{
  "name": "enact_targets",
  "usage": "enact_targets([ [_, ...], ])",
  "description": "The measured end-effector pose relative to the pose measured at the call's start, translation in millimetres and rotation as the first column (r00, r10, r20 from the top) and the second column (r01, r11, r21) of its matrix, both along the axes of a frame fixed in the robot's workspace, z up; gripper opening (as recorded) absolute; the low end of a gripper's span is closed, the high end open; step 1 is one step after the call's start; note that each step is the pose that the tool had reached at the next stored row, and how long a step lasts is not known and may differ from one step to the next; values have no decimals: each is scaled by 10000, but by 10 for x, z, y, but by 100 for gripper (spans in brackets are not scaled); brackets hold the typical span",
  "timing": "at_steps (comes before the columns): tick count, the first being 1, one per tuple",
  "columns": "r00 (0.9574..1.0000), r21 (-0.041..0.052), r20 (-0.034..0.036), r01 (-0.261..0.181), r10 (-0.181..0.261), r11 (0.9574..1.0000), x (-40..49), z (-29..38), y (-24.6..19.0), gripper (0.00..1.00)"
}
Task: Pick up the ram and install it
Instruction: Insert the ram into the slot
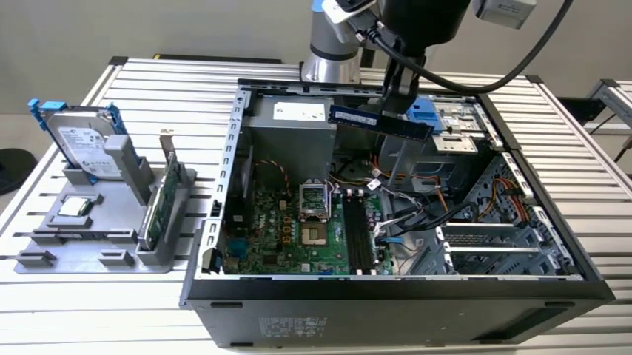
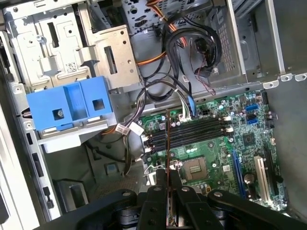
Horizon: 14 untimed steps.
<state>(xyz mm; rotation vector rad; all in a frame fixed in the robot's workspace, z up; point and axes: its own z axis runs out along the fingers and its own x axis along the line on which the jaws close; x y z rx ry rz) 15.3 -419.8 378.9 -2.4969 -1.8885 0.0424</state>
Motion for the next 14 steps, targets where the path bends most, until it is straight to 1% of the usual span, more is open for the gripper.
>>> enact_targets([
  [14,9994,0,0,354,-354,9994,-1,-20,0,0],
])
